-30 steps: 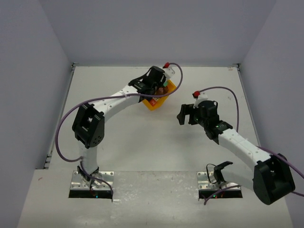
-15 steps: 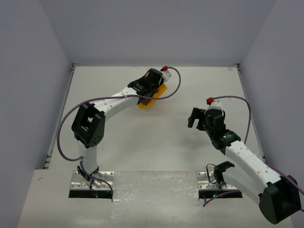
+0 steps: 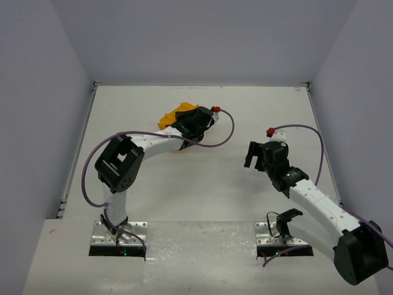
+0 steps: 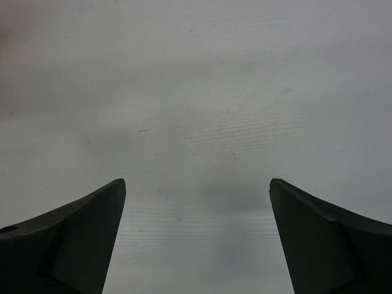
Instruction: Build the wood block tower
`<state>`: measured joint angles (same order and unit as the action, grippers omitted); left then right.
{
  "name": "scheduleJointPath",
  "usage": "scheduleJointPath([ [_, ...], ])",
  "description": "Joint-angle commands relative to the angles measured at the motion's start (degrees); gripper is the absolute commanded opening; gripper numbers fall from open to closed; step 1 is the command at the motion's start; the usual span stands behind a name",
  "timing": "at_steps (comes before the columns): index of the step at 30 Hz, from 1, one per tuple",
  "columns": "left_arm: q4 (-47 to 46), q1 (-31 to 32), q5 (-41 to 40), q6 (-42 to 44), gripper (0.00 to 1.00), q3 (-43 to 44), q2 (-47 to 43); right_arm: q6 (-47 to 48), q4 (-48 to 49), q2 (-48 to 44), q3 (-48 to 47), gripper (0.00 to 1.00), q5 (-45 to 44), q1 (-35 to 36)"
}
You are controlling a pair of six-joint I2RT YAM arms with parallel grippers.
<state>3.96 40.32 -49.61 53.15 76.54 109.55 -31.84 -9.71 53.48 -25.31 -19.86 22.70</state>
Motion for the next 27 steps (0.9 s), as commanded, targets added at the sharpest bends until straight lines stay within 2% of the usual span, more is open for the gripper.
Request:
scheduleJointPath([
  [1,-27.6,0.98,-15.68,19.72,0.0,-4.22,0.73,-0.94,0.47,0.29,-2.37,0.99,-3.1,-0.01],
  [3,-34.7,1.43,-17.21,29.48,0.0,-8.27,1.45,-0.94,0.4,0.22,-2.34,0.99,-3.25,0.06],
  [5,-36.11,2.72,-17.52,31.83,0.0,-10.05,2.05,-0.94,0.41,0.01,-2.17,0.99,-3.3,0.07],
  [10,-33.05,5.82,-17.45,32.36,0.0,-10.62,3.57,-1.03,0.48,-1.0,-1.5,0.99,-3.87,0.06],
  [17,-31.0,6.76,-17.53,32.09,0.0,-11.83,5.33,-1.03,0.57,-1.07,-1.29,0.99,-3.93,0.06],
  [27,-33.64,8.33,-20.16,35.51,0.0,-15.97,5.73,-0.86,0.59,0.26,-1.69,0.99,-3.52,0.0],
])
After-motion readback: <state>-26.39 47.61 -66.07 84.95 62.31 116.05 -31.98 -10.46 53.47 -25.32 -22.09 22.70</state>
